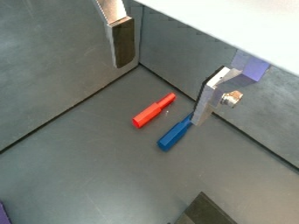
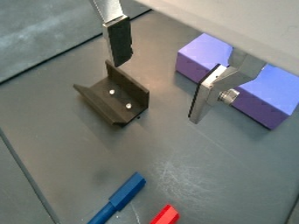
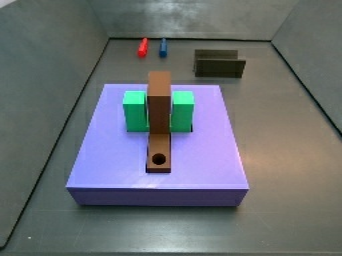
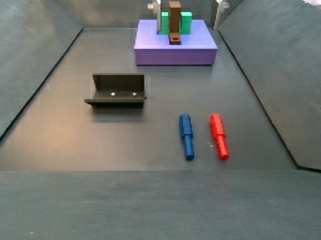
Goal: Pick up the blue object. Move up. Place the blue object on the fixture. Regrasp the blue object. Move to above the board. Insert the blue object.
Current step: Pick up the blue object.
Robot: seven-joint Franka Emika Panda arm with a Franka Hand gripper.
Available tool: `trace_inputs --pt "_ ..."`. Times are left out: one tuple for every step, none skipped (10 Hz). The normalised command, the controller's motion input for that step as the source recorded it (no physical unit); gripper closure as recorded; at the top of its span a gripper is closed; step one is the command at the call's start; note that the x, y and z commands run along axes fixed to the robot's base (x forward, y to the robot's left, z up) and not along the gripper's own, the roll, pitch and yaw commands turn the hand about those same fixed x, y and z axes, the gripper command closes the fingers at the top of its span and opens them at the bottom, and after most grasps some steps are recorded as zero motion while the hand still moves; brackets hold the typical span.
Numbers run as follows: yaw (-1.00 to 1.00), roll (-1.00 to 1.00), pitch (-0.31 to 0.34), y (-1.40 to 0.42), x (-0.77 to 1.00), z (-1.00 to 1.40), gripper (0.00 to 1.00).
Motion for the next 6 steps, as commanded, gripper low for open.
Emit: trace_inputs --pt "-0.14 -0.05 0.0 0.23 0.1 -0.29 0.0" --pt "-0.19 -0.18 0.024 0.69 0.22 -0.52 0.0" --pt "-0.22 -0.19 0.0 0.64 0.42 -0.73 0.0" --pt "-0.25 -0.16 0.0 0.61 0.52 -0.77 0.0" --pt "-0.2 -0.11 0.0 0.5 0.51 -0.87 0.0" --pt "-0.21 -0.01 -0.033 0.4 0.37 -1.0 0.0"
